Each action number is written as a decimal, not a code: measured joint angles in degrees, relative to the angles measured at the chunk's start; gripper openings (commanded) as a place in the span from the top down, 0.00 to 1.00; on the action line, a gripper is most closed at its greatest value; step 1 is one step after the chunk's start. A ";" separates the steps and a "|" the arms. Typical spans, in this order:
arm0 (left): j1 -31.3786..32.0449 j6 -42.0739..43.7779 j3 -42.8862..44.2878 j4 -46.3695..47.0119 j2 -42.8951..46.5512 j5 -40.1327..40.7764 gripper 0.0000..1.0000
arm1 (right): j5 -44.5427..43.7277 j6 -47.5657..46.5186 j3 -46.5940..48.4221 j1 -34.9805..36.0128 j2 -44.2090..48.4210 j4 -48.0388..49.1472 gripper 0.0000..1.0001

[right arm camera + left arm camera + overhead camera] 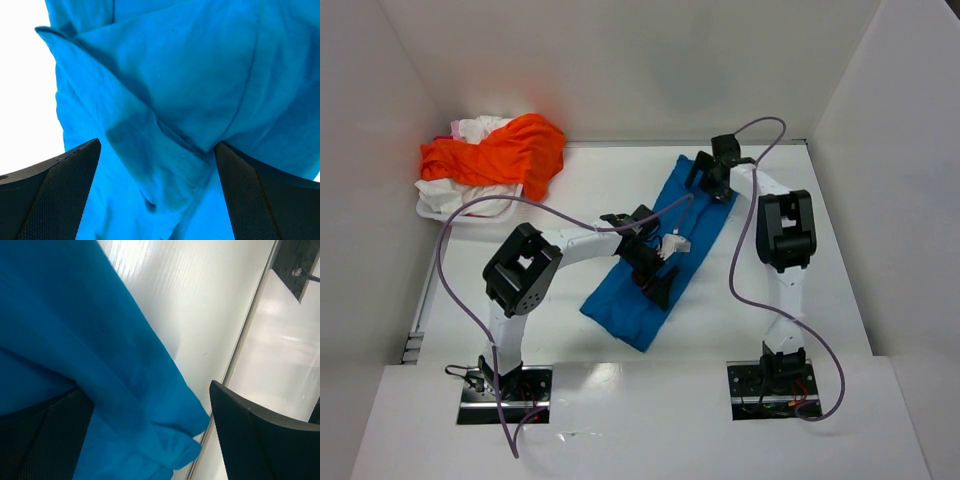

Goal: Fold and stack the t-shirts
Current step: Rotate the tshirt 90 degrees

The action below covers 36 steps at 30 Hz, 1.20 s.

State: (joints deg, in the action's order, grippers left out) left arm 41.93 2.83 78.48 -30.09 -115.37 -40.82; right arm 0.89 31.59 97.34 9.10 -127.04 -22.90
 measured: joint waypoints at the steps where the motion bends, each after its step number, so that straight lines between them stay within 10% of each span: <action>1: 0.00 -0.09 0.00 0.17 0.00 -0.04 0.00 | 0.13 0.00 2.21 0.50 -1.27 -0.52 0.00; 22: 1.05 -6.14 0.31 2.71 -1.29 -6.95 0.00 | 6.47 -0.83 47.76 9.01 -28.09 -10.03 0.00; 36: 1.55 -8.00 -1.62 3.17 6.38 -1.01 0.00 | 7.82 -2.19 46.69 9.70 -26.62 -11.85 0.00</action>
State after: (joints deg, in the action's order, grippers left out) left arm 43.48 -5.17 76.86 -26.92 -108.99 -41.82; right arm 8.71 29.41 144.03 18.81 -153.67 -34.74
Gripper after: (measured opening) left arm 0.998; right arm 0.999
